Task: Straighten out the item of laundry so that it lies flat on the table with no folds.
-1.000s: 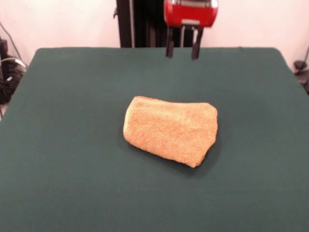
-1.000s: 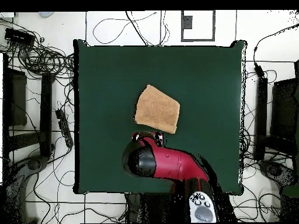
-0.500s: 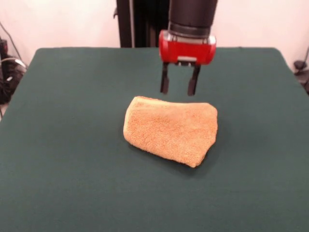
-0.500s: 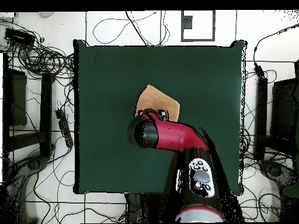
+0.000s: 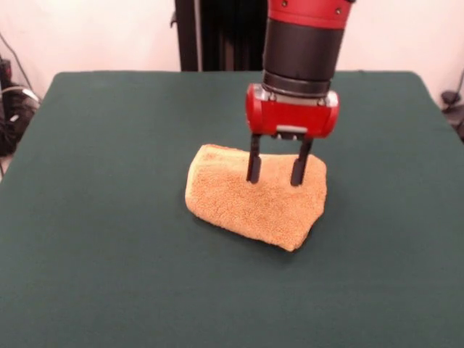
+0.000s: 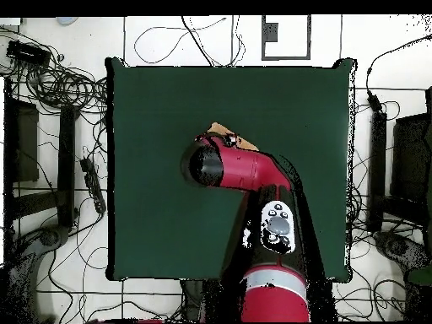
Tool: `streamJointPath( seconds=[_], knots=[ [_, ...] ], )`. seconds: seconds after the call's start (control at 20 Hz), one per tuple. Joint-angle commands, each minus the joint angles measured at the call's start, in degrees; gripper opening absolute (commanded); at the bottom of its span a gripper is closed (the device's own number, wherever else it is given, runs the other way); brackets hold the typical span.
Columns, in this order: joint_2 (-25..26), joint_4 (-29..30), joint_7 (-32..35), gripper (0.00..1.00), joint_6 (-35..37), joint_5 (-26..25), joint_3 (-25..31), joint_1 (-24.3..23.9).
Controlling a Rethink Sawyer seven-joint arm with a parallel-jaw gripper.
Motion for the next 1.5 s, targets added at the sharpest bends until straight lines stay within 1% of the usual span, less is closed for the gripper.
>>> streamJointPath(
  seconds=[0.05,0.4,0.8,0.9,1.1,1.3,1.5],
  knots=[
    [6.3,-7.0,11.1,1.00,6.9,3.6,1.9,2.0],
    [7.7,-6.7,11.1,1.00,4.9,3.6,1.8,1.1],
    [12.0,-8.4,11.9,1.00,2.7,4.8,2.6,1.0],
    [13.5,-8.6,12.2,1.00,3.1,5.3,2.7,1.0],
    [14.7,-8.1,13.5,1.00,1.5,5.8,1.7,2.5],
    [16.6,-8.4,15.8,1.00,-0.2,7.5,1.3,4.8],
    [16.1,-6.2,17.5,1.00,-0.9,9.3,0.5,6.5]
  ],
)
